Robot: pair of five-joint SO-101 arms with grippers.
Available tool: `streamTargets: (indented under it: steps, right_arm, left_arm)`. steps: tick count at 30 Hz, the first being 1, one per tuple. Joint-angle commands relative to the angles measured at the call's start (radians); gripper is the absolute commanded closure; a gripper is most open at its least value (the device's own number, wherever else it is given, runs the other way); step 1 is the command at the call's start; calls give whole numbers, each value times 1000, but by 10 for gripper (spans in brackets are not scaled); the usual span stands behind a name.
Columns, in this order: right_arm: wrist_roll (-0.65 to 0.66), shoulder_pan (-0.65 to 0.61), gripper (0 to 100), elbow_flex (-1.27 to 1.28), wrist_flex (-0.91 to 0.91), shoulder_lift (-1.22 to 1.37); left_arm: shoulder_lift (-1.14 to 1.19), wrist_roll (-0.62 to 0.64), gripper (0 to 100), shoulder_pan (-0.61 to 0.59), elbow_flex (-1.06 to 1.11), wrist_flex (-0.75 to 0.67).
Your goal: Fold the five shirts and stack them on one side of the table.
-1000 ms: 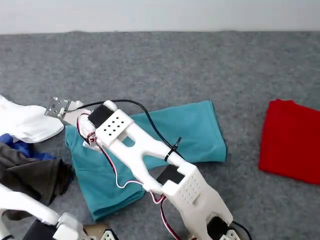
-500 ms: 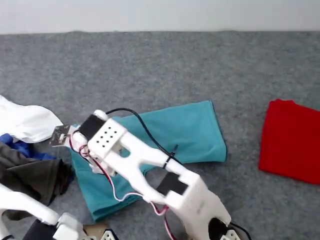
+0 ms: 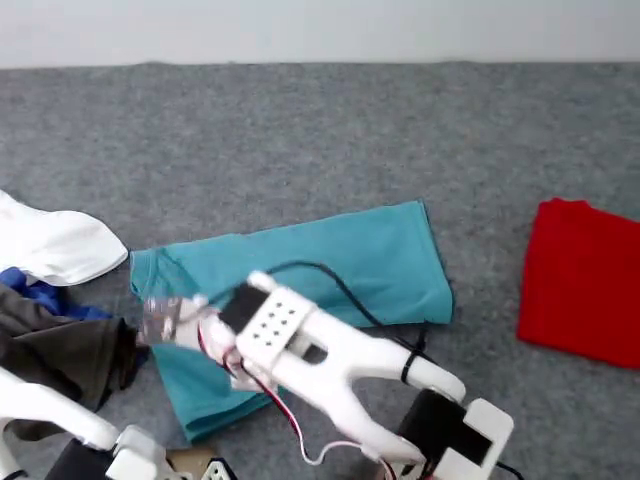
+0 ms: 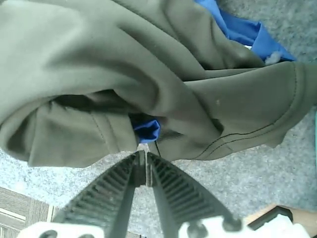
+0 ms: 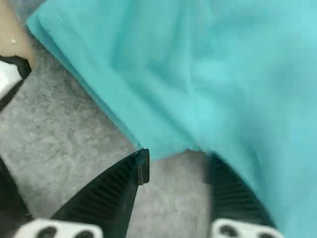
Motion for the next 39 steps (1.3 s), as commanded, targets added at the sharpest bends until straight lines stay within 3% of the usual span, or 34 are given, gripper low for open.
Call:
streamTargets:
  steps: [1,6,18,36,39]
  right_arm:
    - [81,-45,757,72,-128,-39]
    - [123,-96,798,77,-229,12]
    - [127,-240,798,78,-225,65]
    - [124,-242,801,75,-249,186]
    - [129,-240,855,74,-269,194]
  left_arm:
    - [-11,-6,982,2,-35,6]
    - [-11,-6,982,0,-35,6]
    - [-11,-6,982,-5,-33,6]
    - [-11,-6,982,-6,-33,8]
    - [-11,-6,982,-6,-33,8]
